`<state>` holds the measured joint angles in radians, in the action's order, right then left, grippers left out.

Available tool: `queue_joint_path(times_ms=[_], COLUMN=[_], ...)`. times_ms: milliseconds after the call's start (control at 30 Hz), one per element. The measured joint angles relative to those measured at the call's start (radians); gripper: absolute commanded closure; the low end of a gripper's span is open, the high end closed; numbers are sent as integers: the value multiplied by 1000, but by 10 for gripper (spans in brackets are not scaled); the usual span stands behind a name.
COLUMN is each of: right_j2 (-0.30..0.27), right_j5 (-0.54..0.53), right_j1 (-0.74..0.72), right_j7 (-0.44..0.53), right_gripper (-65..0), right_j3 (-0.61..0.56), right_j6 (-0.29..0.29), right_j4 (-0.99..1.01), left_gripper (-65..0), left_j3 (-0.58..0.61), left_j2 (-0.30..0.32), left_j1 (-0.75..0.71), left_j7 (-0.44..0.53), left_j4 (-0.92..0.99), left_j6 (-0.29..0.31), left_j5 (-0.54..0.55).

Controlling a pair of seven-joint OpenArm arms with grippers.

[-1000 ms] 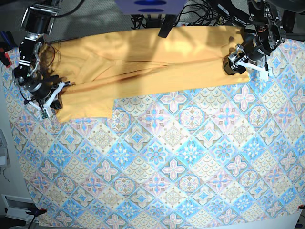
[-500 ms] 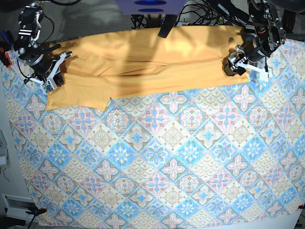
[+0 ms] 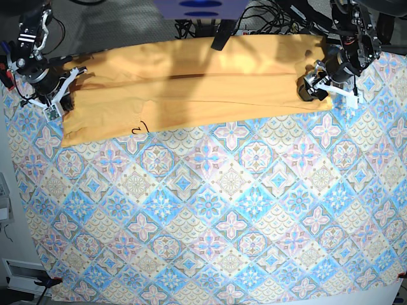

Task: Fold the T-shirt properly

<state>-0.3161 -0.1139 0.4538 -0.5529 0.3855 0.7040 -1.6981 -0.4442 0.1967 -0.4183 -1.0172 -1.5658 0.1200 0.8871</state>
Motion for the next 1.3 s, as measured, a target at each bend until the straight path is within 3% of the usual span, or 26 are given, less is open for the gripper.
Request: queue_joint_path(times_ms=[200,367,433,633,800,1100,1300], right_j2=[26,41,72,117,119,127,128], right_j5=[22,2,7,13,10,10,10], right_j1=[-35,-68,-67,-71,-71,-38,-38], right_j7=[-13,11,0,-10,-3,-1,-8], right_gripper=[-20,-117,-144,-147,-146,-146,-146], right_j3=[-1,8,67,116,26,-280,-342], right_j6=[-2,-1,-1,-4,-18,-3,-5], right_j4=[93,101,95,-7,-68,-97,-96], left_gripper=[-453,-453,-453,-459,-460,-460,-460], left_j3=[0,0,1,0,-68,-137,-140], left_j2=[-1,0,-1,0,-8,18,31], left_j1=[0,-1,-3,-4,-8,-51,-54], left_j7=[5,0,8,5,-9,-15,-17], left_j4=[0,0,0,0,2,8,8], left_j6=[0,0,0,0,1,-10,-7], left_j5=[0,0,0,0,4,-11,-9])
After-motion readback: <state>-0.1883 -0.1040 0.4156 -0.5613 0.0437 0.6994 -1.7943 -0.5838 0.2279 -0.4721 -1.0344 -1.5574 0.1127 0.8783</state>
